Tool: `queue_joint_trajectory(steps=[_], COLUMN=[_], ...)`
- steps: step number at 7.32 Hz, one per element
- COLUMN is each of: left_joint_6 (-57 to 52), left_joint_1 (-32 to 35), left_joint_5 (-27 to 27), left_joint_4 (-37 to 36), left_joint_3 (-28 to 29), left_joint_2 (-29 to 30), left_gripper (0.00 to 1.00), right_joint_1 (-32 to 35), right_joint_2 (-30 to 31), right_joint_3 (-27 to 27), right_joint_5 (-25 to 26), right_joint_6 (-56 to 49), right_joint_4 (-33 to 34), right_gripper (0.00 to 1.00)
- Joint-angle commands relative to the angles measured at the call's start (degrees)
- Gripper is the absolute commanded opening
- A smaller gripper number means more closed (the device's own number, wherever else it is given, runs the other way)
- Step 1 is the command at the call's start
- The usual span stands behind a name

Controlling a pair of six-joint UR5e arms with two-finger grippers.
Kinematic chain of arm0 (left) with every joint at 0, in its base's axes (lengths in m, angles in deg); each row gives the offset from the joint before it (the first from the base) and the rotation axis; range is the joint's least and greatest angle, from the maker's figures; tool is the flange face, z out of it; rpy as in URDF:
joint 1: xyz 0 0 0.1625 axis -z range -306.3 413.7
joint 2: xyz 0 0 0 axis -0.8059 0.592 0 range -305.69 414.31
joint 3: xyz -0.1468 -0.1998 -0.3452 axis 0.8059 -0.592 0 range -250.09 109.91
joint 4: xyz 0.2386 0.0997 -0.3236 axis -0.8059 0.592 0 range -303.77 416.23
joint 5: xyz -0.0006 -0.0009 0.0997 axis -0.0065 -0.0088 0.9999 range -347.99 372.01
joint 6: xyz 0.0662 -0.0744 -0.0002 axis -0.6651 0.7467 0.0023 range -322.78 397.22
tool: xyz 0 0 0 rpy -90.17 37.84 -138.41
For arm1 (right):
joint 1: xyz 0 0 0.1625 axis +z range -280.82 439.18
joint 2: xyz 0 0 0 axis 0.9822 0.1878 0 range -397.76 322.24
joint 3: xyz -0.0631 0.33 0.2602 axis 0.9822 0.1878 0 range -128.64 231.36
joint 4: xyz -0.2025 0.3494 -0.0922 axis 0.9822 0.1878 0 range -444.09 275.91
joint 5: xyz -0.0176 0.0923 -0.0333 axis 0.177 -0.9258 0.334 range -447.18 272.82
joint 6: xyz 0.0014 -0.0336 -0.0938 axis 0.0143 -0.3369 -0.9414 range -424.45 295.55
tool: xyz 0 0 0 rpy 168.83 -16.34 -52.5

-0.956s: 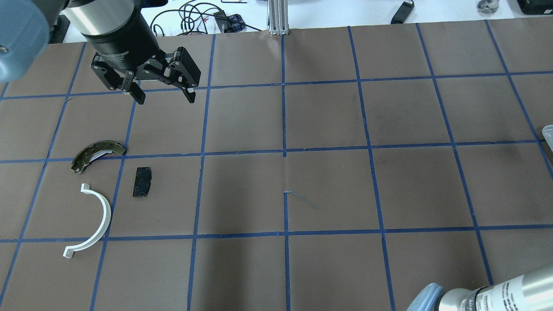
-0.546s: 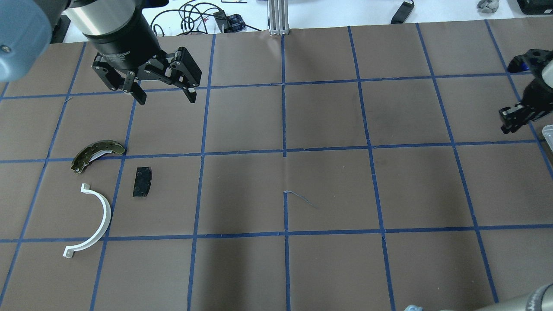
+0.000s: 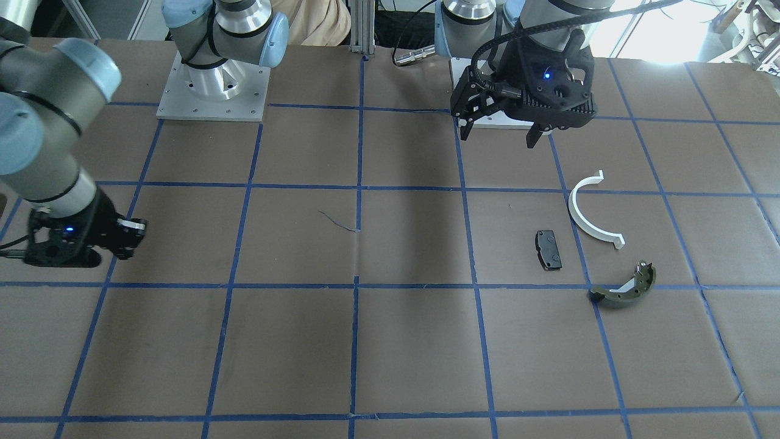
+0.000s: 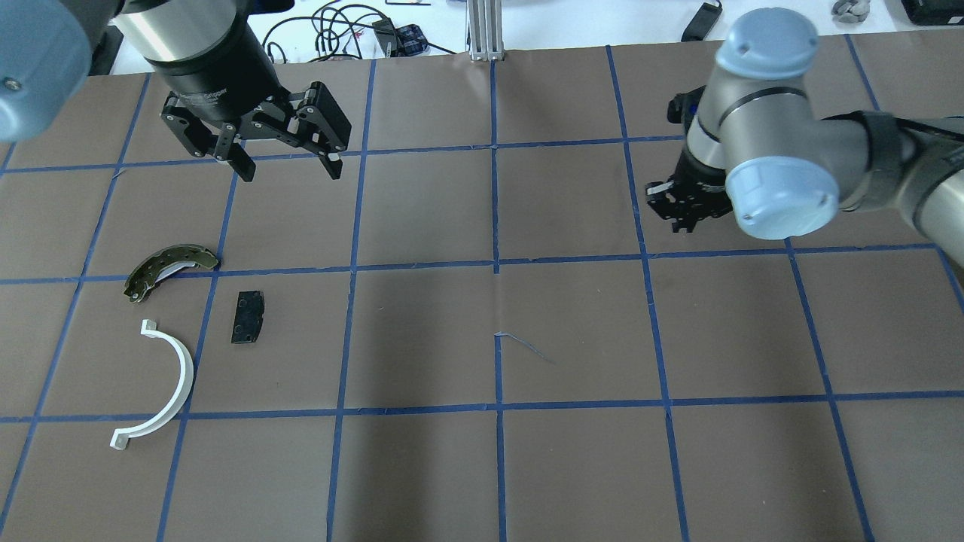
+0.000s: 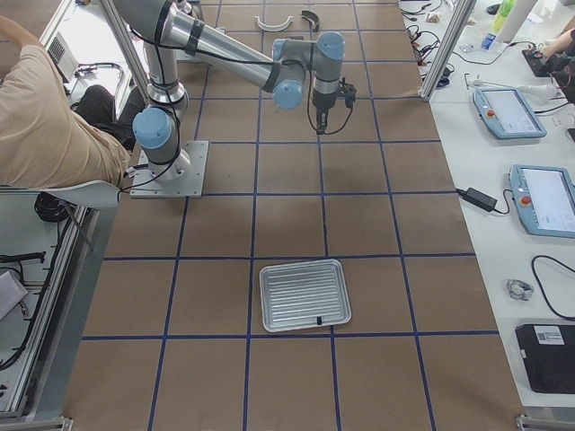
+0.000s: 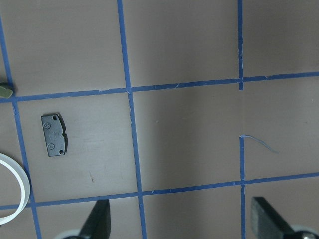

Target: Place bearing gear from tray to pile

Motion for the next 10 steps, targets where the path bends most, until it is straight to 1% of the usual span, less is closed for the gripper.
queue_joint_trajectory(steps=[1,3,4,5,6,7,8,9,10], left_joint_6=[-0.1,-0.1,-0.1,-0.1,-0.1,-0.1,-0.1,-0.1,-0.4], left_joint_1=[-0.1,-0.2,-0.3,-0.5,-0.5,-0.5,-0.5,-0.6,-0.7], left_joint_5=[0.0,0.0,0.0,0.0,0.0,0.4,0.4,0.4,0.1], left_joint_4=[0.0,0.0,0.0,0.1,0.1,0.1,0.1,0.1,-0.1], left_joint_3=[0.0,0.0,0.0,0.0,0.0,-0.3,-0.3,-0.3,-0.3], left_joint_2=[0.0,0.0,0.0,0.0,0.1,0.0,0.0,0.1,0.3], left_gripper=[1.00,1.00,1.00,1.00,1.00,1.00,1.00,1.00,1.00], right_joint_1=[12.8,20.6,22.2,22.5,22.5,22.7,23.7,23.4,22.1], right_joint_2=[-3.4,-8.1,-10.6,-11.1,-11.1,-11.2,-11.5,-11.3,-11.0], right_joint_3=[1.0,2.3,2.4,2.4,2.3,2.4,2.3,2.5,2.6], right_joint_5=[-4.1,-4.2,-5.8,-7.3,-7.4,-7.4,-7.5,-7.4,-7.3], right_joint_6=[19.3,25.6,29.8,31.2,31.3,31.3,32.0,31.8,30.3], right_joint_4=[2.2,7.8,9.3,11.7,11.5,11.9,12.0,11.7,11.2], right_gripper=[0.00,0.00,0.03,0.10,0.17,0.65,0.96,1.00,1.00])
